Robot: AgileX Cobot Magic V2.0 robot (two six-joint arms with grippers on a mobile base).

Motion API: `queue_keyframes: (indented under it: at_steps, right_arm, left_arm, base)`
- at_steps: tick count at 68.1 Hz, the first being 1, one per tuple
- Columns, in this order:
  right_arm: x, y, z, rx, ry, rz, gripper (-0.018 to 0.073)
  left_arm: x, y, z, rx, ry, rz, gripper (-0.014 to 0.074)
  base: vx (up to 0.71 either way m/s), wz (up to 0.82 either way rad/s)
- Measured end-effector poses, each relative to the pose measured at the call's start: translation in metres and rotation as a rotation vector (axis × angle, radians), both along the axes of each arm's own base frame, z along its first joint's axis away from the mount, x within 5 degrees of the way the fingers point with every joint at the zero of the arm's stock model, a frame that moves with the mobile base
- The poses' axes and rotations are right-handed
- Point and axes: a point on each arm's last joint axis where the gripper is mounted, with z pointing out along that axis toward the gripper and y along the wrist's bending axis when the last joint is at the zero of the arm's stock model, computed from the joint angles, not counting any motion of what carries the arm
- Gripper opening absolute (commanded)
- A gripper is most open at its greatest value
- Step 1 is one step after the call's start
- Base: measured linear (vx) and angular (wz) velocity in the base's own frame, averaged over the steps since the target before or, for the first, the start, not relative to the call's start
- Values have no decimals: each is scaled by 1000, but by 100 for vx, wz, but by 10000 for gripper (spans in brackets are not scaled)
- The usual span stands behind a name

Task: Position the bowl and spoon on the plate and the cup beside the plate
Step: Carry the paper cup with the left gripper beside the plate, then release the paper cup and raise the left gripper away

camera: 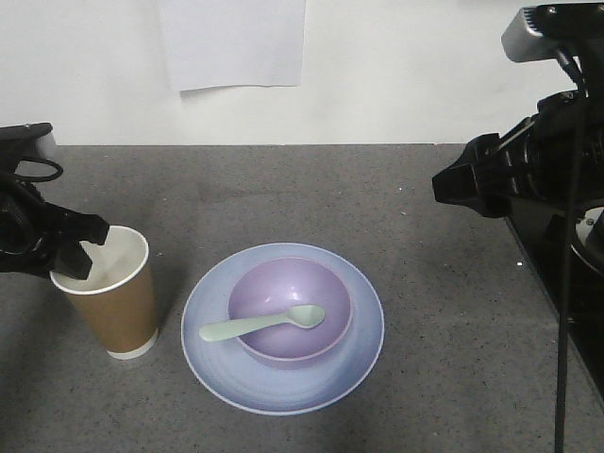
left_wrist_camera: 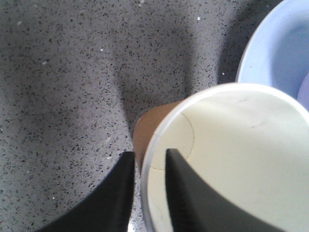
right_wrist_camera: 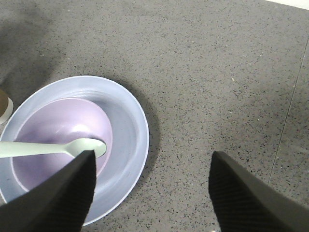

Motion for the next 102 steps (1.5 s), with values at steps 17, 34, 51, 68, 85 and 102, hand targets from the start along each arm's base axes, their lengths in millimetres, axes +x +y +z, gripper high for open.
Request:
queue_keyframes:
  at_steps: [17,34,51,68,85,102]
  right_arm:
    - [0,0,0,0,0,0,490]
    - [0,0,0,2,1,0,490]
    - [0,0,0,4,1,0,490]
    - [-2,-4,-1,-24,-3,-29,490]
    - [-27,-24,-17,-99,-20,-133,490]
    - [-68,-40,-27,-86,-96,-182,490]
  left_arm:
    - [1,0,0,3,-12,-10,574]
    - [-1,2,8,22,-72,-6,652]
    - [-25,5,47,15,-254,7,597]
    - [-62,8,82,7,-407,13,569]
    - [-106,20,86,55,-534,96,569]
    - [-149,25,69,40,-671,130,569]
  base:
    - [0,0]
    - [0,0]
    - [0,0]
    - [0,0]
    - [0,0]
    - [0,0]
